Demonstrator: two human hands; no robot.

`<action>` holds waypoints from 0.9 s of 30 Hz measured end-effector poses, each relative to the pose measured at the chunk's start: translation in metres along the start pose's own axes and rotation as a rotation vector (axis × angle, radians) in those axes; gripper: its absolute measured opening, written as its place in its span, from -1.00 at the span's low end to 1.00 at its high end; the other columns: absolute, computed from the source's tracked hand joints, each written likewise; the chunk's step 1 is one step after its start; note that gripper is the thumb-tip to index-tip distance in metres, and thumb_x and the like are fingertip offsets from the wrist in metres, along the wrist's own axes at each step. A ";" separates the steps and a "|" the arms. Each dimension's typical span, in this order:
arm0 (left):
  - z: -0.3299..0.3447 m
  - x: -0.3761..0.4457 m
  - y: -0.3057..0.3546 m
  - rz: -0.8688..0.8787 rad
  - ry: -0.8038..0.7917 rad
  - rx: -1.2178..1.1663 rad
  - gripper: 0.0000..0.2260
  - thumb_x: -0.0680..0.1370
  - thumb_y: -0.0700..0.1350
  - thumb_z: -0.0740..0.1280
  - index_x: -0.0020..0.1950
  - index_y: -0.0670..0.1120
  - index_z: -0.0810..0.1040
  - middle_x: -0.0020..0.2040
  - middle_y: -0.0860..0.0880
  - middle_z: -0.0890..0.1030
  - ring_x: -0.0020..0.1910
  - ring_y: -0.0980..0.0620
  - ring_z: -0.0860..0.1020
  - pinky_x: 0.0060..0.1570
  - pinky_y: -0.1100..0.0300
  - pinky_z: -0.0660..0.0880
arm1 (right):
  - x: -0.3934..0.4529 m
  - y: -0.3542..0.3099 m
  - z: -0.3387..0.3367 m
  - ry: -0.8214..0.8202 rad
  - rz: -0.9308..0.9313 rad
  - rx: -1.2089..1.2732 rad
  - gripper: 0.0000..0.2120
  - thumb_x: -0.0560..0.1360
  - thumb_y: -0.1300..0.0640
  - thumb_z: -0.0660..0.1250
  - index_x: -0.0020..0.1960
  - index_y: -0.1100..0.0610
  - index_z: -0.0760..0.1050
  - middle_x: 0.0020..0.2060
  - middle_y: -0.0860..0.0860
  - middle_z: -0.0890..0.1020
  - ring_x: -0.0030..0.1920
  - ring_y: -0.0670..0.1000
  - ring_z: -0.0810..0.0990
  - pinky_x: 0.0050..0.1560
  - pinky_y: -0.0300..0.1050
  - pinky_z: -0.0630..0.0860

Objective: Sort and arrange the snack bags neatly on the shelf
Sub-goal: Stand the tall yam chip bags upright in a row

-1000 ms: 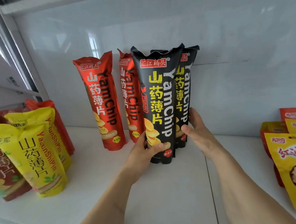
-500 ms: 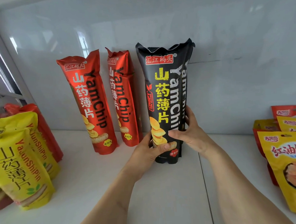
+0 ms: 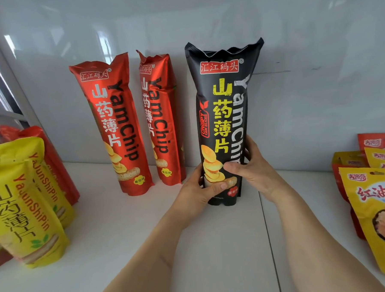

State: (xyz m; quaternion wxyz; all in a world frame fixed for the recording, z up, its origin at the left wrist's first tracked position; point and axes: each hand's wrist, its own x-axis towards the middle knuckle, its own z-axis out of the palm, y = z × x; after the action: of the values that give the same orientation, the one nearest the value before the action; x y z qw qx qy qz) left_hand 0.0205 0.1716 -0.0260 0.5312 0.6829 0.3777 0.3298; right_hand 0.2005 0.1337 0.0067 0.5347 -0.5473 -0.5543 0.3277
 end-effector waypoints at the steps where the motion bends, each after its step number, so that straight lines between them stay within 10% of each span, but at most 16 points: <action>1: -0.001 -0.001 0.001 -0.007 -0.002 0.016 -0.41 0.44 0.08 0.50 0.39 0.20 0.33 0.16 0.31 0.53 0.14 0.29 0.48 -0.14 0.55 0.42 | -0.002 -0.002 0.001 0.005 -0.001 -0.017 0.18 0.06 -0.28 0.58 0.55 -0.14 0.07 0.43 -0.17 0.37 0.31 -0.26 0.41 0.34 -0.08 0.41; 5: -0.008 -0.006 -0.004 -0.019 0.031 0.088 -0.32 0.45 0.08 0.53 0.49 0.11 0.31 0.27 0.15 0.54 0.16 0.24 0.52 -0.04 0.46 0.50 | -0.016 -0.010 0.006 0.037 -0.004 -0.111 -0.20 0.35 -0.02 0.59 0.44 -0.04 0.23 0.21 -0.29 0.45 0.02 -0.58 0.42 -0.11 -0.61 0.37; 8: -0.015 -0.013 -0.007 -0.052 0.060 0.142 -0.13 0.37 0.19 0.56 0.57 0.06 0.23 0.40 0.03 0.49 0.32 0.03 0.51 0.25 0.12 0.52 | -0.033 -0.022 0.013 0.042 0.029 -0.172 -0.47 0.46 0.23 0.48 0.22 -0.06 0.24 -0.07 -0.36 0.38 -0.27 -0.69 0.35 -0.32 -0.69 0.30; 11: -0.021 -0.027 -0.004 -0.069 0.091 0.168 -0.23 0.48 0.04 0.51 0.59 -0.01 0.21 0.42 0.01 0.44 0.35 0.01 0.44 0.13 0.17 0.50 | -0.047 -0.029 0.020 0.056 0.089 -0.272 -0.49 0.46 0.17 0.48 0.19 -0.08 0.21 -0.10 -0.37 0.37 -0.24 -0.61 0.42 -0.30 -0.70 0.28; 16: -0.041 -0.046 -0.001 -0.053 0.086 0.336 -0.40 0.55 0.09 0.42 0.53 0.03 0.32 0.43 0.05 0.45 0.36 0.02 0.44 0.13 0.18 0.49 | -0.070 -0.016 0.035 0.200 0.360 -0.500 0.02 0.27 -0.33 0.50 0.53 0.09 0.16 0.46 0.08 0.35 0.41 0.10 0.40 0.35 0.00 0.39; 21: -0.087 -0.065 -0.015 0.037 0.211 0.560 -0.53 0.59 0.16 0.32 0.46 0.04 0.43 0.42 0.03 0.48 0.37 0.00 0.46 0.25 0.12 0.46 | -0.088 -0.023 0.082 0.247 0.433 -0.639 -0.41 0.39 -0.32 0.41 0.17 0.09 0.39 0.14 0.04 0.56 0.11 0.12 0.54 0.03 -0.05 0.45; 27: -0.135 -0.079 -0.033 0.175 0.450 0.595 -0.68 0.60 0.06 0.33 0.30 -0.04 0.56 0.31 -0.02 0.53 0.27 -0.07 0.50 0.20 0.08 0.48 | -0.075 -0.049 0.147 0.208 0.268 -0.624 -0.44 0.47 -0.31 0.32 0.30 0.06 0.44 0.17 -0.04 0.58 0.17 0.04 0.54 0.05 -0.11 0.40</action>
State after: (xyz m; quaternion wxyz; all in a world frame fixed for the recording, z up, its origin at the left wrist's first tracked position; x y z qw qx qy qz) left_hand -0.1393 0.1727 -0.0325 0.1837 0.7474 0.5043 0.3915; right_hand 0.0348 0.0851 0.0040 0.3477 -0.7824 -0.4937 0.1524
